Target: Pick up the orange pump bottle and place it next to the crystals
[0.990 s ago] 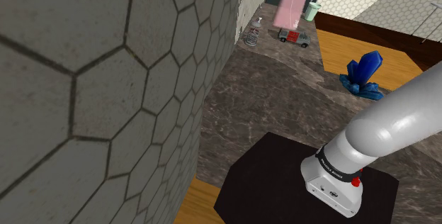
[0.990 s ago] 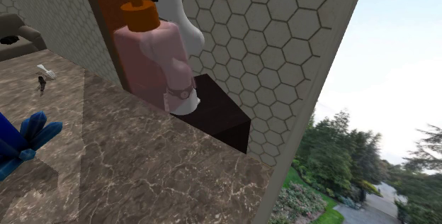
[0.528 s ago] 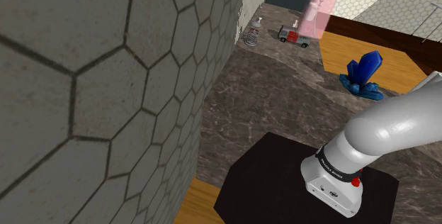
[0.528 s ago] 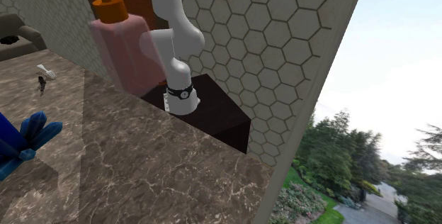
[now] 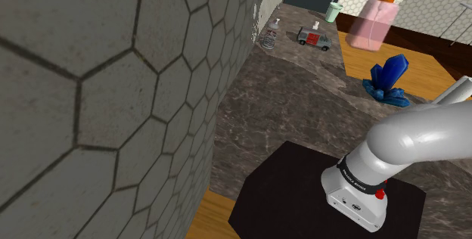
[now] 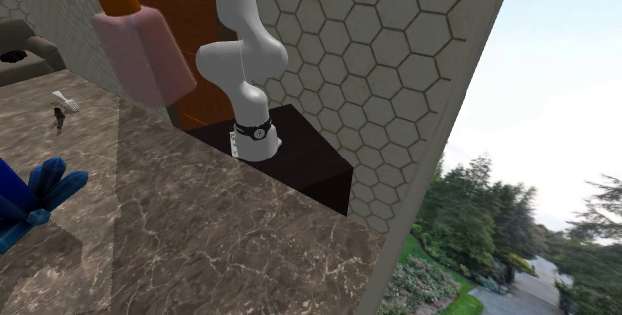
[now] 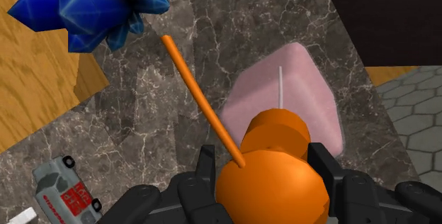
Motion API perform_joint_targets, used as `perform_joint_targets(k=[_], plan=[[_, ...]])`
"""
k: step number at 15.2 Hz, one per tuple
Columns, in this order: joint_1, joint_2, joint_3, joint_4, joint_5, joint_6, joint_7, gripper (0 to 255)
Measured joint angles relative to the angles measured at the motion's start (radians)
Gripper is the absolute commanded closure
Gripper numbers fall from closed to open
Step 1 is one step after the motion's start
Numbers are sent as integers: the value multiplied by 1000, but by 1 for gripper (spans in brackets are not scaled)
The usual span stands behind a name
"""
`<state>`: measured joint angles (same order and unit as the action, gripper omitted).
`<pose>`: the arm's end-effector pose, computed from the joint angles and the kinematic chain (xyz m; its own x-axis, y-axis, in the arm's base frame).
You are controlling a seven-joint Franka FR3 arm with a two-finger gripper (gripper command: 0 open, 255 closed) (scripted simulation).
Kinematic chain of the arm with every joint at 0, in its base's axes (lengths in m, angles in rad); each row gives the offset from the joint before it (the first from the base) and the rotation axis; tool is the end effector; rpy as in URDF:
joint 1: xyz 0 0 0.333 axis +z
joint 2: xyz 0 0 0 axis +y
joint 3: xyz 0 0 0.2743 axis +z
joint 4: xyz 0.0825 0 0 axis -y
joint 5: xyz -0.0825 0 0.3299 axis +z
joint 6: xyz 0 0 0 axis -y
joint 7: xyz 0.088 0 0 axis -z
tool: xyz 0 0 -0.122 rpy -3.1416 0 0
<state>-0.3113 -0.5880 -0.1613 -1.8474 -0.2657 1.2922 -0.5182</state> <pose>0.2397 -0.1889 0.6658 0.9984 -0.0097 -0.0554 -0.0009 -0.9877 0.1566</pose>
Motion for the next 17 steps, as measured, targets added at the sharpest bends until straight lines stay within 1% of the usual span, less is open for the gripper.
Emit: perform_joint_targets(k=[2,7,10,14,17], plan=[[-11,-46,-28,-30,-23,-6,-40,255],[-35,-131,-92,-64,-81,-32,-134,255],[-52,-187,-141,-87,-127,-44,-202,255],[-70,-239,-199,-90,-184,-64,-286,255],[-80,-260,-256,-75,-233,-71,-359,255]])
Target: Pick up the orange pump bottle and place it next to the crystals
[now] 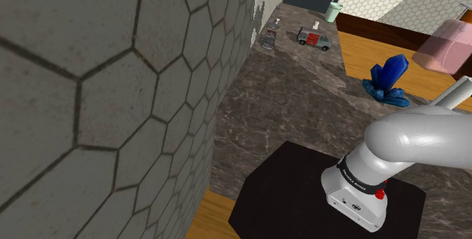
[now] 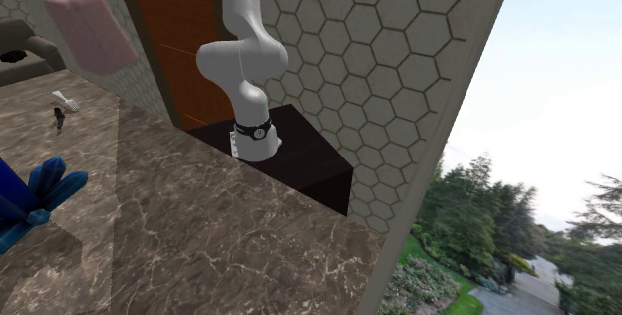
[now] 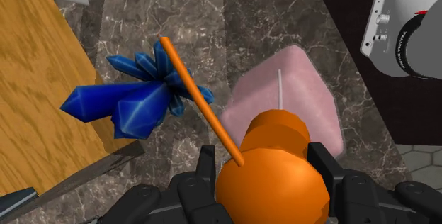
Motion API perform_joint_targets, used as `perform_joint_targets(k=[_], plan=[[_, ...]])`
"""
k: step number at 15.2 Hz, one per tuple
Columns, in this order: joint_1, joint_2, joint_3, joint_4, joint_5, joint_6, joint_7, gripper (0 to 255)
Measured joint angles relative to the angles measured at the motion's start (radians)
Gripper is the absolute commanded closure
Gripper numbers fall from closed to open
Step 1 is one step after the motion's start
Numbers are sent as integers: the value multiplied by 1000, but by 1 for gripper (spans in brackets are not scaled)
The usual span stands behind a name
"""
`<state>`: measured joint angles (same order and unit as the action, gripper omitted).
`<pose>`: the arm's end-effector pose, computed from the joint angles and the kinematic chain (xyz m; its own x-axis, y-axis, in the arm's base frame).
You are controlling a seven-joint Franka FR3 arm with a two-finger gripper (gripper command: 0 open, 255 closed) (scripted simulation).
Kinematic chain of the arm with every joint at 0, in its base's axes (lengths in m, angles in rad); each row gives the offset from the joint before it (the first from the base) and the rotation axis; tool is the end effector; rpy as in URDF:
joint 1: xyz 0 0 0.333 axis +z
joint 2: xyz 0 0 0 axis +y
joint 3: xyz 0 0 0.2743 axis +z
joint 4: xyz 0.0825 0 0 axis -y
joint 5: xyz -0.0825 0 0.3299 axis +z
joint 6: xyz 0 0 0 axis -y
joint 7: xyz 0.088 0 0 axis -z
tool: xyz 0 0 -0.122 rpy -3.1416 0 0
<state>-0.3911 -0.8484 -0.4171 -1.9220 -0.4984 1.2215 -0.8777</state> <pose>0.0540 -0.2727 0.6662 0.9984 -0.0095 -0.0560 -0.0006 -0.9878 0.1559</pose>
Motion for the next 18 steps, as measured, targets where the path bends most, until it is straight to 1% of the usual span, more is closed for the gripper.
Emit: perform_joint_targets(k=[2,5,7,9,12,14,18], plan=[[-7,-20,-31,3,-30,-5,-43,255],[-8,-19,-86,52,-73,-18,-117,255],[-18,-47,-115,53,-107,-24,-164,255],[-14,-40,-160,95,-139,-29,-220,255],[-9,-46,-217,122,-180,-21,-284,255],[3,-34,-270,180,-214,-25,-349,255],[-10,-69,-290,132,-238,2,-360,255]])
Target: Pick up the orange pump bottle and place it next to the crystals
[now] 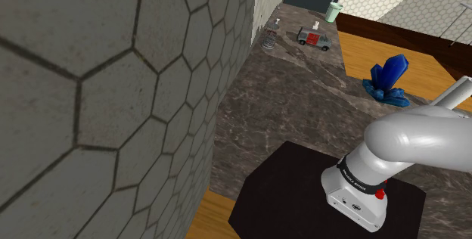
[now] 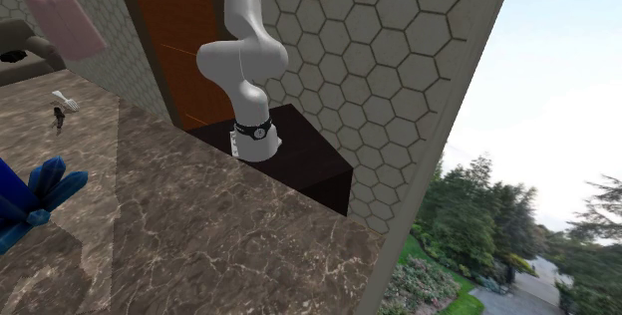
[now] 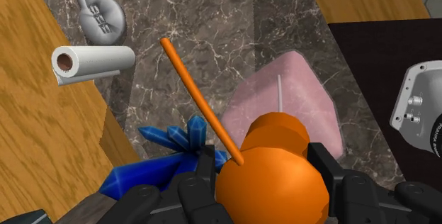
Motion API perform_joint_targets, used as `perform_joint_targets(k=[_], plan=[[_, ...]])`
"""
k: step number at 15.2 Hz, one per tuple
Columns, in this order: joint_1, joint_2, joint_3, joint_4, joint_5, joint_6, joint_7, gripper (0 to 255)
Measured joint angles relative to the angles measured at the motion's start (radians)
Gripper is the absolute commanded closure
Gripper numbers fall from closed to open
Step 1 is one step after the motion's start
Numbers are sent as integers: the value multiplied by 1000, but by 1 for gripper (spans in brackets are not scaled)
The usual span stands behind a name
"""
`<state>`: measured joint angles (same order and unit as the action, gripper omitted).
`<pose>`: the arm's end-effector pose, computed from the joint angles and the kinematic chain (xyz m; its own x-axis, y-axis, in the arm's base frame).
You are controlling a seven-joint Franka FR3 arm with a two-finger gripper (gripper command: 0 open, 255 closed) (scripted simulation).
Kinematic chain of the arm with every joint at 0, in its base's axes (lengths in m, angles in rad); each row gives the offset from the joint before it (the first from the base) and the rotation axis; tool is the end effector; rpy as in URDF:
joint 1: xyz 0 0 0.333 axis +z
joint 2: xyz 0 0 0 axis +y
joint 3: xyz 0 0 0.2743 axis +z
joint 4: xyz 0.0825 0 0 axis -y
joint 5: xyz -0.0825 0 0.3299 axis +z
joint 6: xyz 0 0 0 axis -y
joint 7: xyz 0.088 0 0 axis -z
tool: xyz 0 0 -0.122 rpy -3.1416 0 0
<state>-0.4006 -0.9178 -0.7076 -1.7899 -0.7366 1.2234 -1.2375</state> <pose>-0.1127 -0.3426 0.6510 0.9984 -0.0088 -0.0561 0.0001 -0.9878 0.1560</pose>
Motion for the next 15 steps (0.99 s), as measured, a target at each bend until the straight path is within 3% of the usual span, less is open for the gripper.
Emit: perform_joint_targets(k=[15], plan=[[-54,-133,-42,-260,-60,128,57,255]])
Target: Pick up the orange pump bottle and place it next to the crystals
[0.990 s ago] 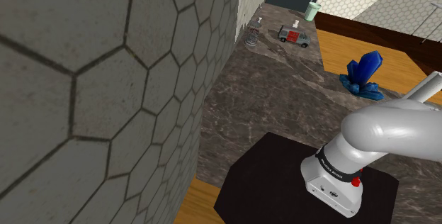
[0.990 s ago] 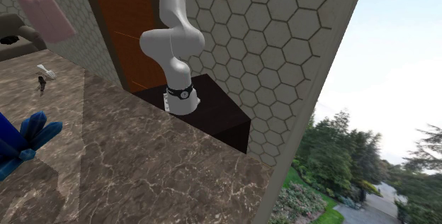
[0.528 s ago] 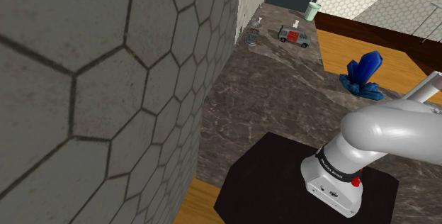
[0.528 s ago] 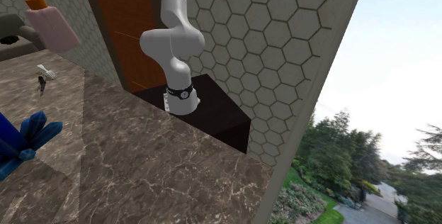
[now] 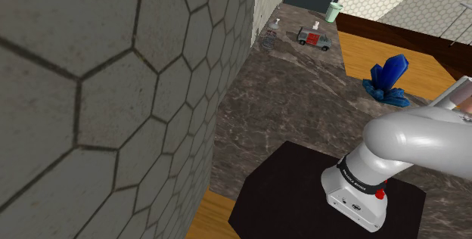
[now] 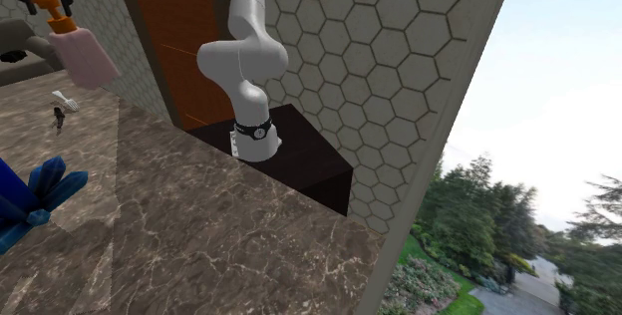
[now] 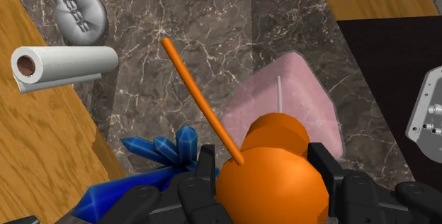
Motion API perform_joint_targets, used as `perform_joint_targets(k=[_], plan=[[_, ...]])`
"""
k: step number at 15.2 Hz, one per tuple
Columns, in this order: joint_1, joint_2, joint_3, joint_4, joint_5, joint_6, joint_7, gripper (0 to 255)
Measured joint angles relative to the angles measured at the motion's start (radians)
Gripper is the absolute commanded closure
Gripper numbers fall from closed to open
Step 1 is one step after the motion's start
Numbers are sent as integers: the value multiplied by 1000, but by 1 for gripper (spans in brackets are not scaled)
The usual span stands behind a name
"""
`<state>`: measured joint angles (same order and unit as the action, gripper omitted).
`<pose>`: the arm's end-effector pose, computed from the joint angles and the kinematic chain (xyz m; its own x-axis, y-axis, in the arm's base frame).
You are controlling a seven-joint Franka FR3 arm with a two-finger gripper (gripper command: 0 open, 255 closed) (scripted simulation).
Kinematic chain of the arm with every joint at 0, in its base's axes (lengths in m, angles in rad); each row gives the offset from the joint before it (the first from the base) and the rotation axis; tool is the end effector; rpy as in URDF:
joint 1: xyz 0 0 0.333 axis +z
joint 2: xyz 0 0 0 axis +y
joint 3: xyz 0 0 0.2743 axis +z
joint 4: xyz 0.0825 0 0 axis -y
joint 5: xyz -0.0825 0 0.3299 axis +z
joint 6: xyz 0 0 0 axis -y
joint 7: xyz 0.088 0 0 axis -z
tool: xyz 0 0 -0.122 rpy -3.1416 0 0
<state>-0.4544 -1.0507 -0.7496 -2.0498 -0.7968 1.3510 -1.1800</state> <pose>-0.1144 -0.3442 0.5831 0.9984 -0.0084 -0.0564 0.0005 -0.9878 0.1558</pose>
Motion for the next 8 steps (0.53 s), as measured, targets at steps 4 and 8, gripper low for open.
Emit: perform_joint_targets(k=[4,8], plan=[[-14,-30,-18,-60,-20,32,11,255],[-28,-59,-39,-121,-42,66,23,255]])
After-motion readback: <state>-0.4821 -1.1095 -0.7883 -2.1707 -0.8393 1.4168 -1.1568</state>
